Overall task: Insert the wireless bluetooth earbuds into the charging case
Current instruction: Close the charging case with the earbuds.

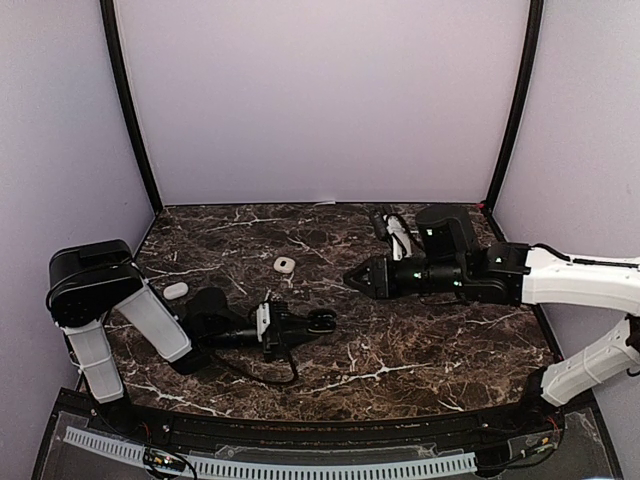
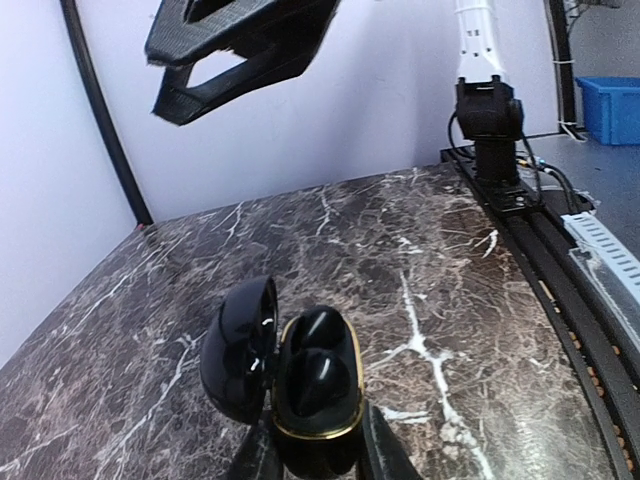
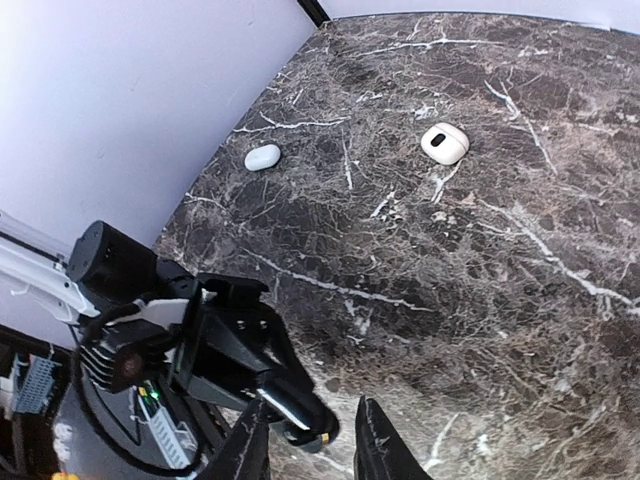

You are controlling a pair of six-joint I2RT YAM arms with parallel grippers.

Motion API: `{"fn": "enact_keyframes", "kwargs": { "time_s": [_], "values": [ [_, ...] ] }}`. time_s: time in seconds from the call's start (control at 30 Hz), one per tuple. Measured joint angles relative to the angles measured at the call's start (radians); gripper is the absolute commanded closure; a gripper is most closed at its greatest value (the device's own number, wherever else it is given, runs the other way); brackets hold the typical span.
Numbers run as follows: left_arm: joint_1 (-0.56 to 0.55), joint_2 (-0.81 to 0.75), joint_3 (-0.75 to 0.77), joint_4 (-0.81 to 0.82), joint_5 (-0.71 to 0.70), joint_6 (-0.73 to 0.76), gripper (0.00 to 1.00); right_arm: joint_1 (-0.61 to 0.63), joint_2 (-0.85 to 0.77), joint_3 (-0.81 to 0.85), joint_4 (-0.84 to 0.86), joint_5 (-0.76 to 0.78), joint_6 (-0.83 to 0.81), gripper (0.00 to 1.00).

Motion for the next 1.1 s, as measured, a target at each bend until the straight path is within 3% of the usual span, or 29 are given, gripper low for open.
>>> {"fn": "enact_keyframes", "kwargs": {
  "time_s": [0.13,0.4,0.63,0.87,1.0,1.1],
  "values": [
    [0.000,-0.003,-0.024,0.057,0.094,0.038,0.89,-0.006,-0.037,-0.073,0.035,0.002,-0.131,1.00],
    [0.000,-0.037,-0.036,0.099,0.182,0.113,0.90,-0.010,-0.004,-0.183,0.141,-0.149,-0.346,1.00],
    [0.000,-0.049,-0.014,0.068,0.196,0.119,0.90,-0.010,0.101,-0.186,0.271,-0.346,-0.396,1.00],
    [0.000,-0.052,0.001,-0.009,0.163,0.090,0.90,-0.010,0.077,-0.209,0.386,-0.509,-0.417,1.00],
    [0.005,-0.052,0.003,-0.026,0.108,0.014,0.94,-0.010,0.000,-0.264,0.415,-0.504,-0.420,1.00],
    [0.039,-0.052,0.013,-0.047,0.062,-0.167,0.96,-0.013,-0.050,-0.284,0.415,-0.375,-0.414,1.00]
  ]
}}
